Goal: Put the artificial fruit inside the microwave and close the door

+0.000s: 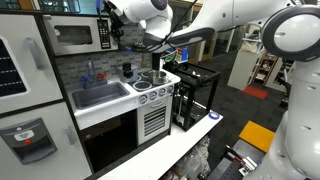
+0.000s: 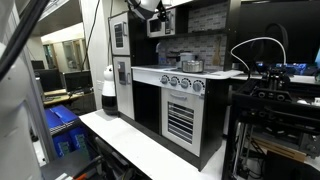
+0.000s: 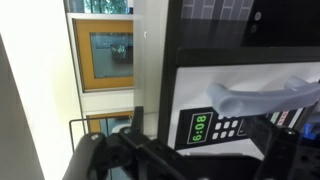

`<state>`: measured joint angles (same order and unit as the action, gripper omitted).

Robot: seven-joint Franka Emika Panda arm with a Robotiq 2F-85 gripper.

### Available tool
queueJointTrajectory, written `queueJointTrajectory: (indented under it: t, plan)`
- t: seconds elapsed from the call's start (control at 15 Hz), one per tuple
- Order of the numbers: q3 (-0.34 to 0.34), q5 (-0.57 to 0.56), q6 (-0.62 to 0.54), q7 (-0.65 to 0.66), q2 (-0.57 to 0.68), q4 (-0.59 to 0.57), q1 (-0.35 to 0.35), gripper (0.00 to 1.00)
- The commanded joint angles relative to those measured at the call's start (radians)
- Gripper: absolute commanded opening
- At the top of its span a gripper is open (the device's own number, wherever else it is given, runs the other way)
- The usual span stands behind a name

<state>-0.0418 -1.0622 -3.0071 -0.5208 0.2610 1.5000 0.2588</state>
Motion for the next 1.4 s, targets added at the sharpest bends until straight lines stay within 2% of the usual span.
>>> queueJointTrajectory:
  t: [0.0, 0.2, 0.47, 0.67, 0.93, 1.13, 1.33]
  plan:
    - [-0.096, 0.241, 0.145, -0.141, -0.109, 0.113, -0.025, 1.0]
    - [-0.144, 0.434, 0.275, -0.23, -0.168, 0.112, -0.012, 1.0]
    - [-0.188, 0.568, 0.471, -0.25, -0.254, 0.085, 0.002, 1.0]
    - [-0.213, 0.715, 0.669, -0.275, -0.324, 0.067, 0.016, 1.0]
    - [-0.204, 0.949, 0.971, -0.301, -0.412, 0.036, 0.048, 1.0]
    - [-0.191, 1.057, 1.197, -0.271, -0.455, 0.002, 0.048, 1.0]
    - [-0.179, 1.108, 1.411, -0.205, -0.474, -0.042, 0.03, 1.0]
